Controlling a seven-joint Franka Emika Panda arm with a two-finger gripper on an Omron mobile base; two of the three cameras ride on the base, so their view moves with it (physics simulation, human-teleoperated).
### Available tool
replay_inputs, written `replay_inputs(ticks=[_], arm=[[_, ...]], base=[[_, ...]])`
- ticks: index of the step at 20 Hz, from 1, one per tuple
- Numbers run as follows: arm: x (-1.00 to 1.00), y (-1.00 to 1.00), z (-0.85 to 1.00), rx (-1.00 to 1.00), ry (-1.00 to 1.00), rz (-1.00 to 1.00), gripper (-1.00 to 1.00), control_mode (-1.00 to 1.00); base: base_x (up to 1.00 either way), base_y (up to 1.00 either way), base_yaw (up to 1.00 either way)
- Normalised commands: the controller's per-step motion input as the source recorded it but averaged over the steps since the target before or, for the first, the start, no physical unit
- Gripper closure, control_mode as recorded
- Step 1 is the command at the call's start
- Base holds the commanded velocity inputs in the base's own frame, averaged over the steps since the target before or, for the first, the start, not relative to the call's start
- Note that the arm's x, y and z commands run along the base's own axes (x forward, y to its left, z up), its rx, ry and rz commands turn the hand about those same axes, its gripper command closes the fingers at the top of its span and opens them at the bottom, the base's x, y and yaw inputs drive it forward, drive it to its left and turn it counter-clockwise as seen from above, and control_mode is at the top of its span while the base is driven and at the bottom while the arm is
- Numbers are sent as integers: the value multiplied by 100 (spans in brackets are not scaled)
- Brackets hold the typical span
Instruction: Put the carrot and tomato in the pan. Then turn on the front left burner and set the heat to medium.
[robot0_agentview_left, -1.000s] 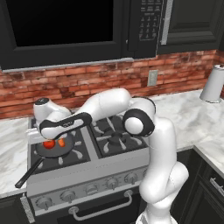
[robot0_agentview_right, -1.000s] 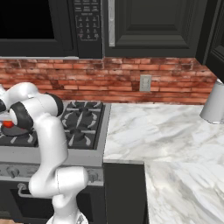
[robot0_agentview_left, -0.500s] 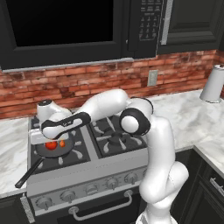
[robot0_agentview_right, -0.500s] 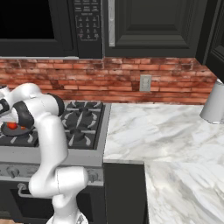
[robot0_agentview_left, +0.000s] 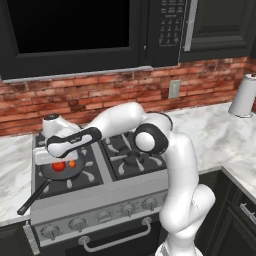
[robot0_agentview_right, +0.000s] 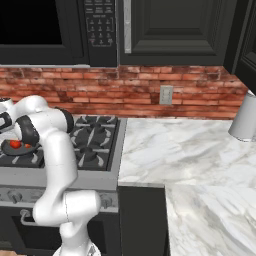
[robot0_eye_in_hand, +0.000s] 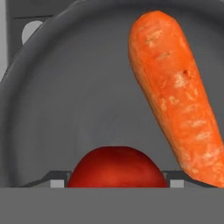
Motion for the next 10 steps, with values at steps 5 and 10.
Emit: replay_inputs(ticks=[5, 10], arm=[[0, 0, 0, 0, 0, 0, -100, -100], [-8, 0, 13, 0, -7, 0, -100, -100]], base=[[0, 0, 0], [0, 0, 0]])
